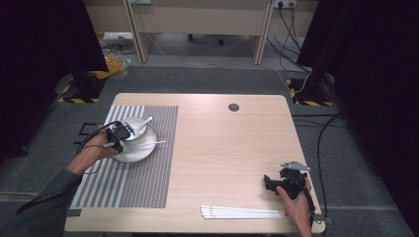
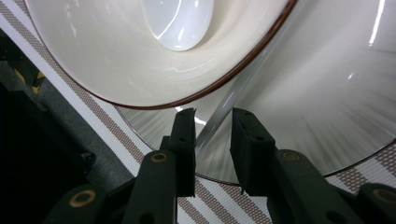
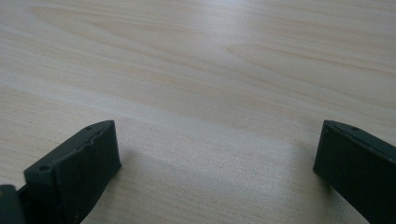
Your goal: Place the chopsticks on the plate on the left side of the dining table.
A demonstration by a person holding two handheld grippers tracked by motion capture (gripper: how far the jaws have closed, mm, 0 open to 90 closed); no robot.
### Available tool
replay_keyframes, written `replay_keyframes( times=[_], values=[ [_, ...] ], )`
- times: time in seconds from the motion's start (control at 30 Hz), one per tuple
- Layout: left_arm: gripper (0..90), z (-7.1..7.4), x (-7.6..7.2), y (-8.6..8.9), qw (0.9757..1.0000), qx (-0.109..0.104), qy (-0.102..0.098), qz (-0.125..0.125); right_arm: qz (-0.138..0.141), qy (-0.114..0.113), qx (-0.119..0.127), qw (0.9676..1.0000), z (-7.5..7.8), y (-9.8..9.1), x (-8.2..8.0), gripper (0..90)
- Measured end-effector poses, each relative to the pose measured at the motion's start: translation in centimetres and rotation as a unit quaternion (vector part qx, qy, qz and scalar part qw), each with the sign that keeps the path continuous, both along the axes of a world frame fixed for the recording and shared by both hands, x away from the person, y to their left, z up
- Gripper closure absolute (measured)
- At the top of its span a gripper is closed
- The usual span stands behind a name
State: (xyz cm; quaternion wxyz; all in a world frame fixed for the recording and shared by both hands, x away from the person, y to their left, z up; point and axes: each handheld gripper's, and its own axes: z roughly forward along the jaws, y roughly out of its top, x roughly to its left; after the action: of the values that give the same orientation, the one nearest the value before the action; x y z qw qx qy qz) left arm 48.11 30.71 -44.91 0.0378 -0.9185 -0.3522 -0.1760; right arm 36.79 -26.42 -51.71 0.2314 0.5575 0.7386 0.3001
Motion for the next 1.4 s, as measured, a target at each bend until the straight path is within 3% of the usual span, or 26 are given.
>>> replay_keyframes(
  times=[0.6, 0.8, 0.93, 1.13, 1.17, 1.4],
  values=[
    [67.7, 0.0, 0.4, 0.3, 0.9999, -0.003, -0.003, 0.013, 0.0, 0.001, 0.0, 1.0, 0.0, 0.0, 0.0, 0.3],
    [64.9, 0.1, 0.4, 0.7, 0.9997, -0.015, 0.0, 0.019, 0.0, 0.001, 0.0, 1.0, 0.0, 0.0, 0.0, 0.3],
    [61.9, 0.6, -0.2, 0.5, 0.9994, -0.026, -0.002, 0.021, 0.0, 0.001, 0.0, 1.0, 0.0, 0.0, 0.0, 0.3],
    [59.9, 1.3, -1.7, -0.7, 0.9987, -0.051, -0.002, -0.001, 0.0, 0.0, 0.0, 1.0, 0.0, 0.0, 0.0, 0.3],
    [59.7, 1.6, -2.3, -1.4, 0.9975, -0.07, 0.002, -0.008, 0.0, 0.001, 0.0, 1.0, 0.0, 0.0, 0.0, 0.3],
    [58.5, 1.9, -3.3, -3.4, 0.9948, -0.096, 0.005, -0.033, 0.001, 0.001, 0.0, 1.0, 0.0, 0.0, 0.0, 0.3]
  ],
)
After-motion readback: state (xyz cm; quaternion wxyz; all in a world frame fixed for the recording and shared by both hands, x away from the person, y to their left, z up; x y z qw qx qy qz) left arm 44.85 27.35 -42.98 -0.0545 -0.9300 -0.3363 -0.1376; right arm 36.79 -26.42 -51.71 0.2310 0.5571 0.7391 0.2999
